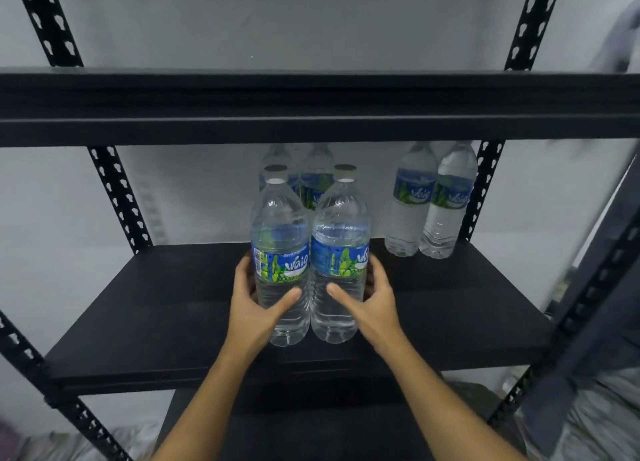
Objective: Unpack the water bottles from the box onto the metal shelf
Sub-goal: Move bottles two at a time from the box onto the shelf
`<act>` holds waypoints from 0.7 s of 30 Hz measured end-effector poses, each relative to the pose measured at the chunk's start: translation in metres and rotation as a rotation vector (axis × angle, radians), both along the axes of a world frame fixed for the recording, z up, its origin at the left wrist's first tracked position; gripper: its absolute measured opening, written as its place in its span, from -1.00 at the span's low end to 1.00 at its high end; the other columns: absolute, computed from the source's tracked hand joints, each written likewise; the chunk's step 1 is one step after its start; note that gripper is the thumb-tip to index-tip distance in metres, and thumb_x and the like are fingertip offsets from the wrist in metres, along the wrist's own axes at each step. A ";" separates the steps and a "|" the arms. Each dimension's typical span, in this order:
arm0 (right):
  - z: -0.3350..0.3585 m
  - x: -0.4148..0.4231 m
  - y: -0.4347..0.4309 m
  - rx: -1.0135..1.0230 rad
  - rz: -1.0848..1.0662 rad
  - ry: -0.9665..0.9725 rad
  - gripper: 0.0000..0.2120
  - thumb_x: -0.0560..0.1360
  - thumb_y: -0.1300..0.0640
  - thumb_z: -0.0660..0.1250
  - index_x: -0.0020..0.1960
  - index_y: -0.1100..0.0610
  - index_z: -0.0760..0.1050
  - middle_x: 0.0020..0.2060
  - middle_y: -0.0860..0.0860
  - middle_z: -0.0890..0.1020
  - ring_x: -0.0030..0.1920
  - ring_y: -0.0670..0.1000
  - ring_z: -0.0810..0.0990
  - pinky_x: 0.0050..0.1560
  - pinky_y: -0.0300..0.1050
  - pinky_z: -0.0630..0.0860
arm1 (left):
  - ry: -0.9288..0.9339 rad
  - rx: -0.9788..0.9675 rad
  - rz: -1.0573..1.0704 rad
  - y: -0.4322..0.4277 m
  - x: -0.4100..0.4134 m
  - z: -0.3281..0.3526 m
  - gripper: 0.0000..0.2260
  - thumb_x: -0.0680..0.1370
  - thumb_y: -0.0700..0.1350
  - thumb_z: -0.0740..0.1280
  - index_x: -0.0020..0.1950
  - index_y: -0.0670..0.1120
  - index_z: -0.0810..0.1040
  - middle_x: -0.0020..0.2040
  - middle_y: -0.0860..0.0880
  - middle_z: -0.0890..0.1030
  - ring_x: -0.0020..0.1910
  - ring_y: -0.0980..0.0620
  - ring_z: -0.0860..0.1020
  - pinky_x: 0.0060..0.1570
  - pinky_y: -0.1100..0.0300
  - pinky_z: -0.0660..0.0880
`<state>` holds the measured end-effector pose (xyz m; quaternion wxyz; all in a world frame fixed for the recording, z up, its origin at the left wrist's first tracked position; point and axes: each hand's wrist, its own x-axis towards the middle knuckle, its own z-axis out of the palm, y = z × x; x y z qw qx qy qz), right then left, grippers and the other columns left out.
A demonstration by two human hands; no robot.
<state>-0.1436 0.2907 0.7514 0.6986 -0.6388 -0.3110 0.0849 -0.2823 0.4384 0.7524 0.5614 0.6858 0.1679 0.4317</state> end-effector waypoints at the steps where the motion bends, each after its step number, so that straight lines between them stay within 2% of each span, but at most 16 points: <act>1: -0.014 -0.002 -0.005 -0.022 0.014 0.006 -0.12 0.22 -0.09 0.60 0.44 -0.01 0.30 0.25 -0.06 0.57 0.21 -0.12 0.58 0.24 -0.04 0.54 | 0.038 -0.001 0.005 -0.001 -0.005 -0.013 -0.17 0.23 0.09 0.61 0.42 0.13 0.31 0.30 0.16 0.52 0.27 0.16 0.55 0.16 0.29 0.54; 4: -0.041 -0.004 -0.012 -0.087 0.057 0.010 -0.23 0.23 -0.03 0.58 0.37 0.03 0.37 0.19 -0.02 0.61 0.18 -0.09 0.60 0.23 -0.07 0.53 | 0.146 -0.040 -0.005 -0.005 -0.015 -0.045 -0.17 0.14 0.23 0.64 0.32 0.26 0.31 0.29 0.18 0.51 0.24 0.19 0.56 0.18 0.21 0.55; 6: -0.043 -0.002 -0.011 -0.114 0.074 0.014 -0.29 0.24 0.01 0.58 0.32 0.00 0.39 0.15 -0.03 0.62 0.14 -0.12 0.61 0.15 -0.20 0.54 | 0.175 -0.052 -0.009 -0.003 -0.015 -0.051 -0.18 0.11 0.29 0.62 0.27 0.26 0.33 0.26 0.17 0.54 0.20 0.24 0.57 0.19 0.18 0.54; 9: -0.043 -0.002 -0.010 -0.114 0.081 0.016 -0.25 0.25 0.03 0.56 0.37 0.07 0.36 0.17 -0.04 0.61 0.13 -0.17 0.60 0.05 -0.37 0.50 | 0.187 -0.065 -0.010 0.000 -0.013 -0.050 -0.20 0.11 0.27 0.63 0.25 0.25 0.33 0.25 0.17 0.54 0.18 0.27 0.57 0.17 0.21 0.53; 11: -0.044 -0.004 -0.010 -0.119 0.068 0.001 -0.23 0.25 0.01 0.54 0.39 0.09 0.35 0.18 -0.05 0.61 0.15 -0.16 0.59 0.06 -0.37 0.50 | 0.198 -0.058 -0.013 0.002 -0.013 -0.050 -0.15 0.11 0.27 0.64 0.30 0.18 0.34 0.26 0.15 0.55 0.20 0.23 0.58 0.18 0.17 0.55; 13: -0.047 -0.003 -0.010 -0.128 0.057 -0.005 -0.28 0.27 0.10 0.54 0.38 0.11 0.37 0.17 -0.03 0.62 0.13 -0.15 0.60 0.05 -0.37 0.50 | 0.199 -0.062 -0.018 0.005 -0.014 -0.053 -0.12 0.13 0.20 0.65 0.35 0.10 0.35 0.26 0.13 0.56 0.20 0.22 0.58 0.18 0.18 0.56; 15: -0.049 -0.001 -0.010 -0.133 0.044 -0.010 -0.31 0.28 0.17 0.54 0.37 0.12 0.39 0.15 -0.01 0.63 0.13 -0.12 0.61 0.04 -0.36 0.51 | 0.197 -0.074 -0.024 0.006 -0.014 -0.054 -0.12 0.13 0.15 0.67 0.36 0.07 0.36 0.25 0.13 0.57 0.19 0.23 0.58 0.14 0.25 0.57; 18: -0.053 0.002 -0.009 -0.144 0.026 -0.020 -0.35 0.32 0.27 0.56 0.34 0.08 0.42 0.13 -0.03 0.65 0.14 -0.09 0.62 0.08 -0.32 0.52 | 0.194 -0.091 -0.030 0.008 -0.015 -0.055 -0.09 0.09 0.18 0.67 0.36 0.06 0.38 0.24 0.11 0.59 0.18 0.21 0.59 0.06 0.34 0.57; 21: -0.053 -0.002 -0.008 -0.139 -0.026 -0.021 -0.34 0.27 0.24 0.61 0.29 0.01 0.43 0.09 -0.08 0.64 0.09 -0.17 0.61 0.04 -0.34 0.52 | 0.198 -0.099 -0.030 0.009 -0.014 -0.055 -0.09 0.11 0.13 0.68 0.38 0.03 0.38 0.24 0.09 0.59 0.19 0.19 0.60 0.06 0.35 0.56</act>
